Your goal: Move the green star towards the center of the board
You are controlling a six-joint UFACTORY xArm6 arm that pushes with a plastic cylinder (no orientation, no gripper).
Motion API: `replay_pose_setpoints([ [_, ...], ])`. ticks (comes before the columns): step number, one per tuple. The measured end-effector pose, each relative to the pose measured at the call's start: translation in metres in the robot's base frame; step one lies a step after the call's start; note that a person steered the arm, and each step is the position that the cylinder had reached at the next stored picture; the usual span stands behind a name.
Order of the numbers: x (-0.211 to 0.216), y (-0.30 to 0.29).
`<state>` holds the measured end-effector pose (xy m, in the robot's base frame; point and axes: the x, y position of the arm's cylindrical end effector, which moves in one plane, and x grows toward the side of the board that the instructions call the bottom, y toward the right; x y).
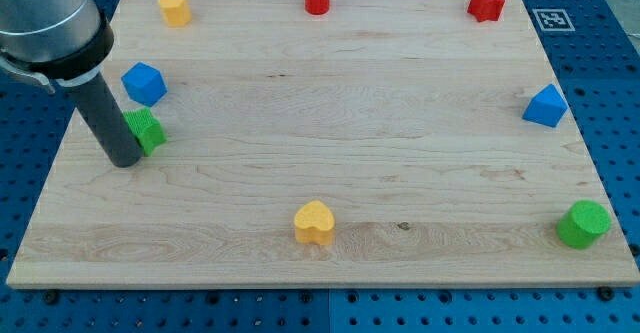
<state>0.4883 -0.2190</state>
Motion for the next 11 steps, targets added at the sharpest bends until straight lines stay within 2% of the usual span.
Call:
replay_pose_setpoints([
  [2, -0.009, -0.024],
  [3, -0.034, -0.039],
  [5, -0.015, -0.016],
  [7, -0.043, -0.003],
  [8, -0.037, 0.023],
  [11, -0.037, 0.156],
])
